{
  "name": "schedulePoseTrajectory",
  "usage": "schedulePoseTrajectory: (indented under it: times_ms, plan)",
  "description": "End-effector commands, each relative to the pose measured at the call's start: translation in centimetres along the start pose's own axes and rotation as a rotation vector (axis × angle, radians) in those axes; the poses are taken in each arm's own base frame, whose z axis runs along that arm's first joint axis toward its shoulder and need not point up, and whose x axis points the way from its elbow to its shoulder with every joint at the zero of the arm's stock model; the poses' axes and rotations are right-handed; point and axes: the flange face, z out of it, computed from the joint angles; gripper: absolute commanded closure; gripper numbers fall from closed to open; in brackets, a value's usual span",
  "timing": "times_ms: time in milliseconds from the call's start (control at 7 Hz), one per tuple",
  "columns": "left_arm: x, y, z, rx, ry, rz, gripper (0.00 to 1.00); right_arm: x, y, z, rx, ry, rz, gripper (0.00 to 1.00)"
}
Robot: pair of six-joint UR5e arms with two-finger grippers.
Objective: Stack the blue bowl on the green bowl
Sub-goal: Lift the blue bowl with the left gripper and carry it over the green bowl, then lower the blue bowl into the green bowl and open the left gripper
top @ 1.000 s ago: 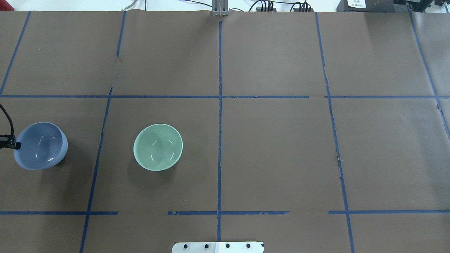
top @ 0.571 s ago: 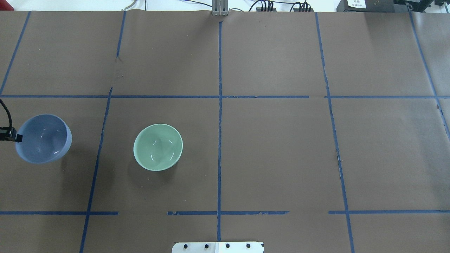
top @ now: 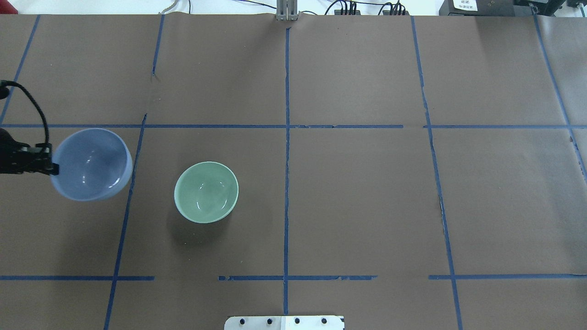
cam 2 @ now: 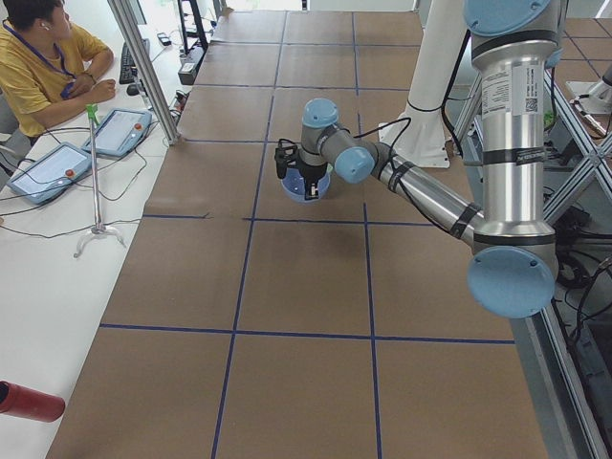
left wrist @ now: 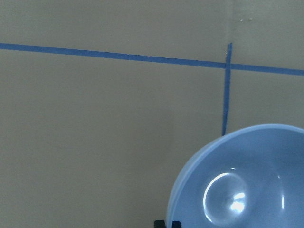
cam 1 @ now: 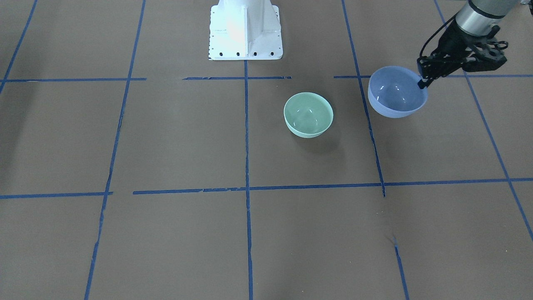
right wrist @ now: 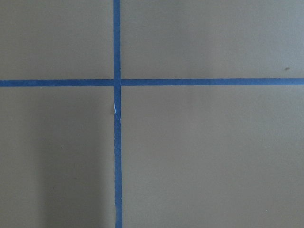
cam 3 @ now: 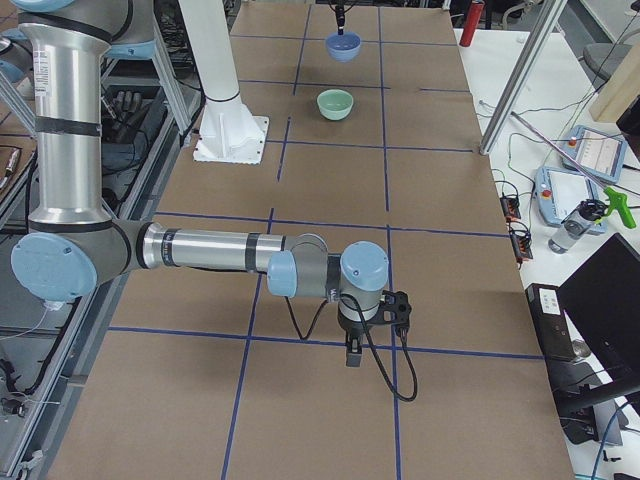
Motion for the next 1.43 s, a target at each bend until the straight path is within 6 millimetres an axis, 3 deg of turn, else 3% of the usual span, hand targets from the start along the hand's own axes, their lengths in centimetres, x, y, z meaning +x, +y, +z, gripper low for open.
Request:
schedulePoseTrajectory:
  times_ms: [0, 143, 429, 857, 1143, 1286]
  plan:
    - [11.3, 3.8, 4.3, -0.051, 0.056, -0.089, 1.0, 0.0, 0.0, 0.0, 0.0, 0.0, 0.0, 0.0]
    - [14.4, 3.3, 6.1, -0.033, 0.059, -0.124, 1.0, 0.0, 0.0, 0.0, -0.001, 0.0, 0.001, 0.0]
    - [14.6, 3.4, 7.3, -0.033, 0.045, -0.133, 1.0, 0.0, 0.0, 0.0, 0.0, -0.001, 0.0, 0.0]
    - [14.9, 3.8, 12.1, -0.058, -0.024, -0.131, 1.0, 0.0, 0.0, 0.0, 0.0, 0.0, 0.0, 0.0]
    - [15.1, 3.8, 12.6, -0.058, 0.009, -0.114, 1.0, 0.0, 0.0, 0.0, 0.0, 0.0, 0.0, 0.0]
    - [15.1, 3.8, 12.5, -0.06, 0.011, -0.109, 0.8, 0.0, 0.0, 0.0, 0.0, 0.0, 0.0, 0.0]
